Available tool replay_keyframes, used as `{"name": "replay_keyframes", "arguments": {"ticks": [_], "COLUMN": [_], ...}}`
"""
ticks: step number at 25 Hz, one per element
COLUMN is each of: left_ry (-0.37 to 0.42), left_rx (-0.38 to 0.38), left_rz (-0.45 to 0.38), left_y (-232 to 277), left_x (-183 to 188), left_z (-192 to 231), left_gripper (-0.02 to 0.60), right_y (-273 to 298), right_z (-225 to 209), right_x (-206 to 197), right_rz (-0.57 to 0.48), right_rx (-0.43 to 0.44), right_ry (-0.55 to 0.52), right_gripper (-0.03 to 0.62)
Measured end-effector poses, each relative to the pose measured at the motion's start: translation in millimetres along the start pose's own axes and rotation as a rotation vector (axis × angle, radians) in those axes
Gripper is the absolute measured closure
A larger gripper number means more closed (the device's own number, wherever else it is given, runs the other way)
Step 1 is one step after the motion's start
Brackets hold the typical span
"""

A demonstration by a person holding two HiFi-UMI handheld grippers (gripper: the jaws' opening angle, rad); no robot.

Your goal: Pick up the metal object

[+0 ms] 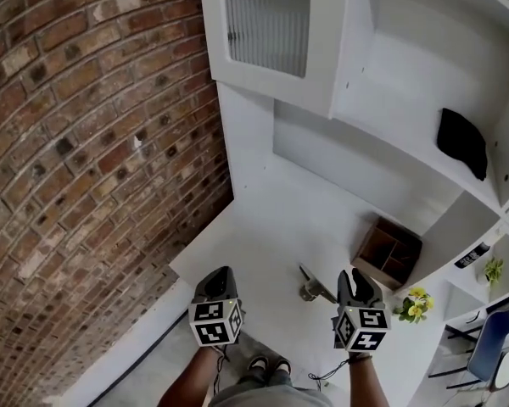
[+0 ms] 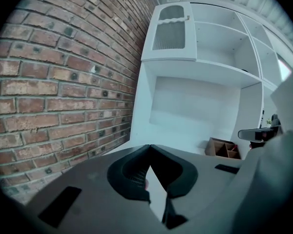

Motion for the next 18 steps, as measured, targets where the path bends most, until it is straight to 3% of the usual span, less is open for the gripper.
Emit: {"name": "replay_keyframes", "arguments": {"ticks": [9, 18], "left_ry": [-0.053, -0.084], "left_rx": [0.093, 0.115], "left_rz": [0.026, 0.111], "left_y": [-9.1, -3.3], "left_x": [-23.1, -68.8], "left_z": [35.6, 50.5], "left_gripper": [0.569, 0.569], "right_y": [31.6, 53.4], "right_z": [28.9, 38.3], "right_x": [-19.8, -60.1], "right_rz": [0.102, 0.209], "right_rx": [0.117, 0.150], "right_ry": [-0.064, -0.111], "right_gripper": [0.485, 0.484]}}
Point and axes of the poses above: the fingertips, and each gripper's own axes: y forward along the fingers, z to its left, x out of its top, the point moved 4 cm from there along -y, backward along the fingers
